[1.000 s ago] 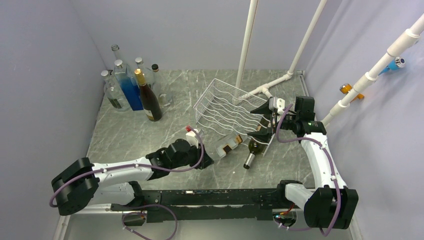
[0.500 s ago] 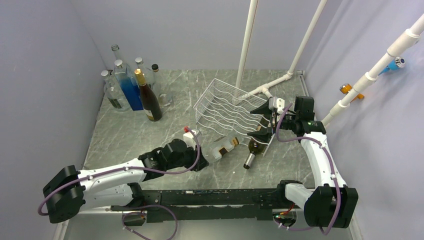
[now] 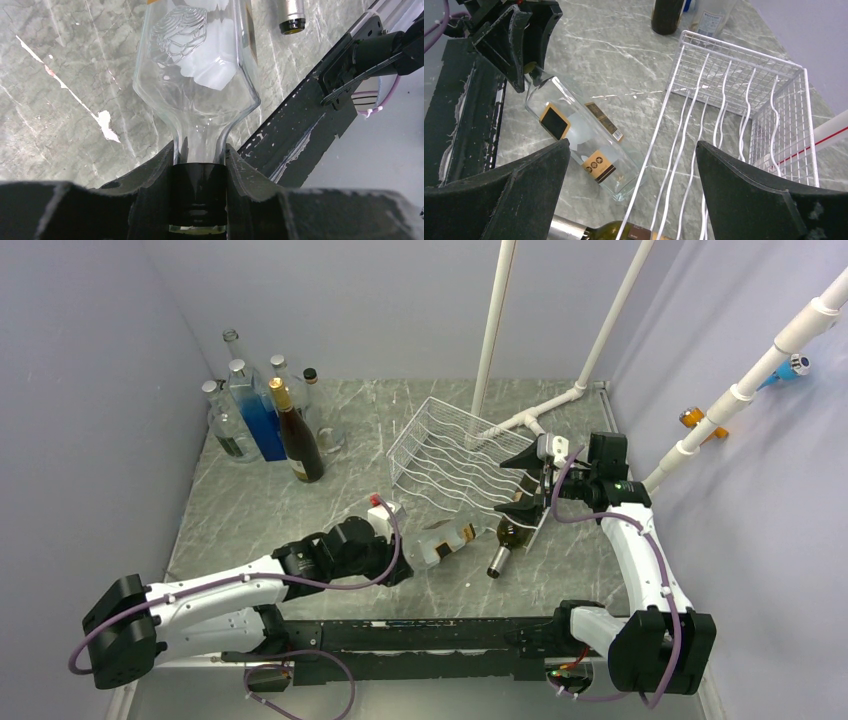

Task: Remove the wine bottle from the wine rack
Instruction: Pick up the wine bottle from the wine rack.

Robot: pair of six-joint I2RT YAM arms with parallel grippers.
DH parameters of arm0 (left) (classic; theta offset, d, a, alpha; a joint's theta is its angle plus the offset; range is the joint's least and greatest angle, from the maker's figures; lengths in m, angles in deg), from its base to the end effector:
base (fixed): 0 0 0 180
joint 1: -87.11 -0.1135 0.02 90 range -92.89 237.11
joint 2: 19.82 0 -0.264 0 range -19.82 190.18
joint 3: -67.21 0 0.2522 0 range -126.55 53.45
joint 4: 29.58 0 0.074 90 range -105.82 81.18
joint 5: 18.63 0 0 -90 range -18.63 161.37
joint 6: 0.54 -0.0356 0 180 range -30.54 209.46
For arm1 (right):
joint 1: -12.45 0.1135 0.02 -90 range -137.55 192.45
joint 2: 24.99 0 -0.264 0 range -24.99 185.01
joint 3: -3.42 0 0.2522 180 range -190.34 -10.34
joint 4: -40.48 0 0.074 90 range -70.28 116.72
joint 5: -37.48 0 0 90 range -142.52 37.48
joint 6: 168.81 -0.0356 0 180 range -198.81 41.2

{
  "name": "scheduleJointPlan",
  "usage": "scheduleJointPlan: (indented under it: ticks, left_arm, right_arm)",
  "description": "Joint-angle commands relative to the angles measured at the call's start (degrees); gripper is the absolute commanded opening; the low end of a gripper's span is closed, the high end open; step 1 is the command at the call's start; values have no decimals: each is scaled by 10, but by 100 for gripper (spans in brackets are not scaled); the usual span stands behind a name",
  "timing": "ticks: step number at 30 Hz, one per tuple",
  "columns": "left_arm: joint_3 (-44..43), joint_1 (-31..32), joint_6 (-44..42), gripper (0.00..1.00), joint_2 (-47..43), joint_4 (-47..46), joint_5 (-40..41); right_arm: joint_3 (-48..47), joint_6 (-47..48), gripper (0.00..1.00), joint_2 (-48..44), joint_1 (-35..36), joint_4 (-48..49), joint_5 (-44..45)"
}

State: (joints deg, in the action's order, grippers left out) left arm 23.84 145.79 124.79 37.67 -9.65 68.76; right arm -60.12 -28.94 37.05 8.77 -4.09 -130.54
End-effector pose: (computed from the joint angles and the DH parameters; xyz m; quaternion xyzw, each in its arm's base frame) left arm 0.1096 -0.1832 0.2133 0.1891 0.8625 -0.3567 0.3051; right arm 0.2096 0.0214 0.2977 -0.5101 0.5573 0.3761 0.5363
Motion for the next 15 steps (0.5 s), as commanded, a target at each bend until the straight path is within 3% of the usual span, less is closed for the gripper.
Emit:
scheduleJointPlan:
  ticks: [1, 7, 15]
  left_arm:
    - [-43, -4, -14, 0, -14, 37, 24]
    - [-80, -4, -24, 0, -16, 112, 51]
    - [-151, -6, -35, 0, 1, 216, 50]
  right_arm:
    - [2, 12, 99, 4, 5, 6, -18]
    - [4, 26, 99, 10, 32, 2, -4]
    - [6, 59, 99, 28, 135, 4, 60]
